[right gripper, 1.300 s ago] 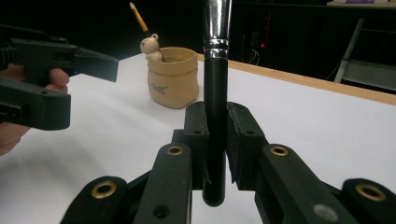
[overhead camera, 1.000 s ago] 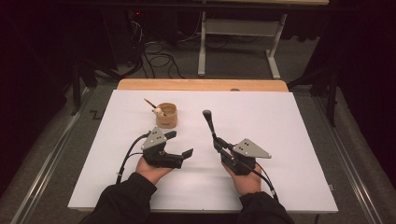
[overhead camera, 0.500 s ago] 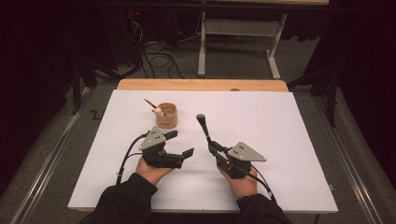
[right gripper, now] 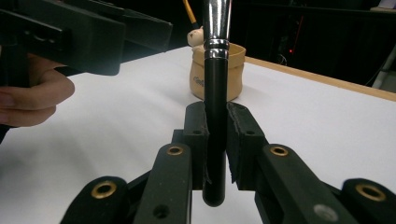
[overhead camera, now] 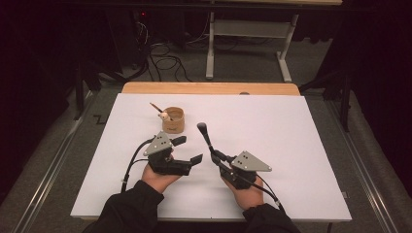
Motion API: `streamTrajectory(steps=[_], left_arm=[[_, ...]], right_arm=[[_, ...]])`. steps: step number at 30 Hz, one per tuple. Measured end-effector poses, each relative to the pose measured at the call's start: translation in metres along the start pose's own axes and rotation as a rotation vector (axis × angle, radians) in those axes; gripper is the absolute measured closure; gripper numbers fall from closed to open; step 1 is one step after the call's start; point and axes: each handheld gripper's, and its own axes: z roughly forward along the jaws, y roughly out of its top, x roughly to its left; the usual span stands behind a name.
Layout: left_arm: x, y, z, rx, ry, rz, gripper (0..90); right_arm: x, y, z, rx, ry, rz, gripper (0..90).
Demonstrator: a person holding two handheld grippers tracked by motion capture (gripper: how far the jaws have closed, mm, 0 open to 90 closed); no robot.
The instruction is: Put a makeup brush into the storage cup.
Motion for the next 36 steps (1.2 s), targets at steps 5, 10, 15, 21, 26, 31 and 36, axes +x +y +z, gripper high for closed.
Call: streamTrajectory(steps=[5, 10, 15, 21, 26, 31, 36], left_arm=[[0.001, 0.0, -0.001, 0.008, -0.008, 0.006, 15.3], [0.0, 0.0, 0.001, -0.006, -0.023, -0.015, 17.4], [-0.001, 0.0, 0.001, -0.013, -0.033, -0.021, 22.9], [-0.002, -0.001, 0.003, -0.014, -0.051, -0.042, 32.3], [-0.001, -0.003, 0.005, -0.014, -0.068, -0.075, 37.4], [-0.002, -0.003, 0.007, -0.015, -0.076, -0.093, 44.3], [-0.001, -0.004, 0.007, -0.02, -0.083, -0.112, 49.6]], right_arm=[[0.004, 0.0, 0.002, -0.006, 0.014, -0.005, 80.7], [0.008, 0.0, 0.003, -0.007, 0.027, -0.008, 80.7], [0.01, 0.0, 0.004, -0.008, 0.03, -0.008, 80.7], [0.012, -0.001, 0.006, -0.001, 0.034, -0.016, 80.7], [0.013, -0.001, 0.006, 0.0, 0.036, -0.02, 80.7], [0.015, -0.001, 0.007, 0.003, 0.036, -0.021, 80.7], [0.016, -0.001, 0.007, 0.003, 0.042, -0.024, 80.7]])
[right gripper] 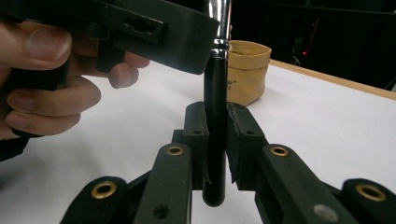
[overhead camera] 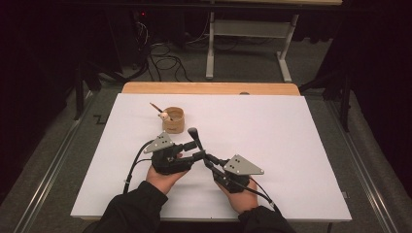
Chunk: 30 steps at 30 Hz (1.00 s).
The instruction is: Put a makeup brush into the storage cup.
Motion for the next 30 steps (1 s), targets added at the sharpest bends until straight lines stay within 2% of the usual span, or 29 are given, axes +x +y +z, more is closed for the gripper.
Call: streamTrajectory(steps=[4, 13, 30], left_arm=[[0.0007, -0.0001, 0.0003, 0.0, -0.007, -0.013, 52.7], [0.0013, -0.0007, 0.0003, 0.0, 0.002, -0.012, 62.4], [0.0024, -0.0003, -0.001, -0.022, -0.012, -0.04, 71.1]], right_arm=[[0.0011, 0.0, 0.0001, 0.001, 0.003, -0.004, 80.7], [0.0018, -0.0004, 0.001, 0.004, 0.005, -0.008, 80.7], [0.0027, -0.001, 0.0019, 0.007, 0.01, -0.017, 80.7]])
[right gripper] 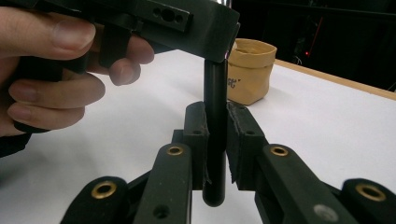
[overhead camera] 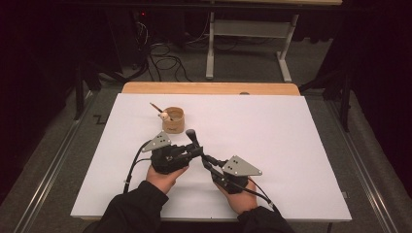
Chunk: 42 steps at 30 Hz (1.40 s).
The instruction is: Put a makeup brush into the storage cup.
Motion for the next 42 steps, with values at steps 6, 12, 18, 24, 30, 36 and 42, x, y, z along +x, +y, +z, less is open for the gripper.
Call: streamTrajectory(steps=[6, 12, 18, 24, 30, 36, 42], left_arm=[[-0.0003, -0.0001, 0.0001, -0.004, -0.012, -0.006, 74.2], [-0.0015, -0.0003, -0.0002, -0.007, -0.023, 0.001, 76.3], [-0.0026, -0.0005, -0.0004, -0.008, -0.032, 0.01, 77.7], [-0.0026, -0.0005, -0.0007, -0.009, -0.036, 0.012, 77.9], [-0.0032, -0.0007, -0.0015, -0.015, -0.04, 0.014, 78.0], [-0.0032, -0.0008, -0.0018, -0.016, -0.042, 0.018, 78.1], [-0.0027, -0.0011, -0.0021, -0.019, -0.05, 0.013, 78.1]], right_arm=[[0.0005, 0.0002, -0.0002, -0.002, 0.001, 0.0, 80.7], [0.0009, 0.0, 0.0003, -0.003, 0.001, -0.005, 80.7], [0.0016, -0.0002, 0.0006, -0.004, -0.001, -0.013, 80.8], [0.002, -0.0003, 0.0007, -0.003, -0.004, -0.013, 80.7], [0.0028, -0.0001, 0.0005, -0.006, -0.005, -0.02, 80.7], [0.0029, 0.0002, 0.0003, -0.008, -0.004, -0.021, 80.5], [0.0028, 0.0005, -0.0002, -0.009, 0.001, -0.018, 80.1]])
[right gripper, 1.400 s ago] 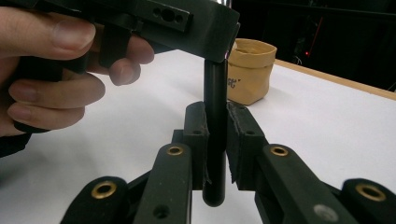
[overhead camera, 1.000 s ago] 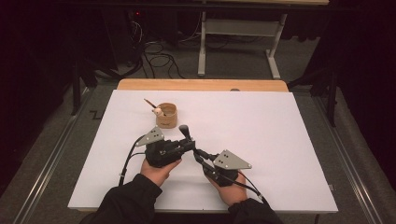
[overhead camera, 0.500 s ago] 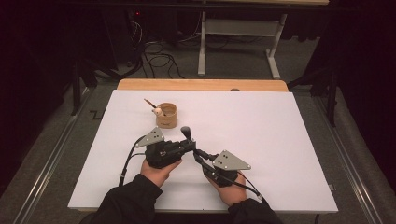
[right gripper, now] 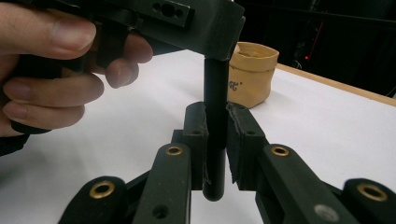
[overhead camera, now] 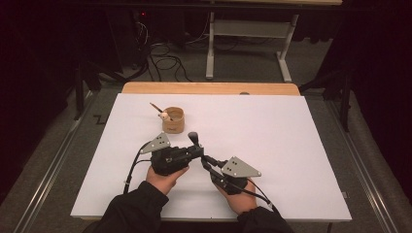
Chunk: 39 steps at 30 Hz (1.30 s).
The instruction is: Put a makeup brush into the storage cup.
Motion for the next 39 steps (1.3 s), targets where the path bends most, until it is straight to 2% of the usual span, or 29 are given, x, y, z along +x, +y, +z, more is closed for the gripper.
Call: streamTrajectory(steps=[9, 18, 25, 30, 34, 39], left_arm=[[-0.001, -0.001, 0.001, 0.005, -0.007, 0.006, 78.1], [-0.001, 0.0, -0.001, 0.006, 0.002, 0.017, 78.1], [0.001, 0.001, -0.005, 0.012, 0.042, 0.045, 78.0], [0.003, 0.002, -0.009, 0.029, 0.078, 0.084, 78.1], [0.005, 0.004, -0.015, 0.028, 0.099, 0.083, 78.1], [0.009, 0.006, -0.02, 0.031, 0.125, 0.094, 78.1]], right_arm=[[-0.001, 0.0, 0.0, 0.003, 0.009, 0.013, 78.7], [-0.001, 0.001, 0.001, 0.008, 0.018, 0.026, 67.8], [-0.003, 0.002, 0.0, 0.004, 0.027, 0.045, 56.8], [-0.005, 0.003, -0.002, 0.01, 0.029, 0.051, 49.9], [-0.01, 0.006, -0.005, 0.008, 0.035, 0.064, 43.4], [-0.021, 0.008, -0.015, 0.0, -0.001, 0.084, 33.3]])
